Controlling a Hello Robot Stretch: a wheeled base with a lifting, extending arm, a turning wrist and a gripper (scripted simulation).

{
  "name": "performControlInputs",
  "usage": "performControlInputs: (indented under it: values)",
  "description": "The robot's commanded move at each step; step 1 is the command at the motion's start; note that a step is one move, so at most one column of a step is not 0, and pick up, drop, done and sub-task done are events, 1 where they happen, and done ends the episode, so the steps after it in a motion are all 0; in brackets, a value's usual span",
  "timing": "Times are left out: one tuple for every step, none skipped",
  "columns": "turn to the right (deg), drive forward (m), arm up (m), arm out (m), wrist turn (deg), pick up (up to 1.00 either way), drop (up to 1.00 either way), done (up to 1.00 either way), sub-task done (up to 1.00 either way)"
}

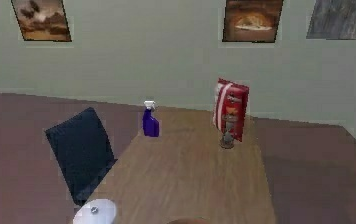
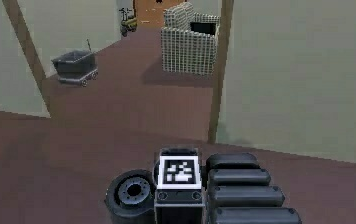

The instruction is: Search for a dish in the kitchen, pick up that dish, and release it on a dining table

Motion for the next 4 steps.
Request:
performControlInputs:
  values:
    - [21.0,0.00,0.00,0.00,0.0,0.00,0.00,0.00,0.00]
    - [3.0,0.00,0.00,0.00,0.0,0.00,0.00,0.00,0.00]
    - [-27.0,0.00,0.00,0.00,0.0,0.00,0.00,0.00,0.00]
    - [27.0,0.00,0.00,0.00,0.0,0.00,0.00,0.00,0.00]
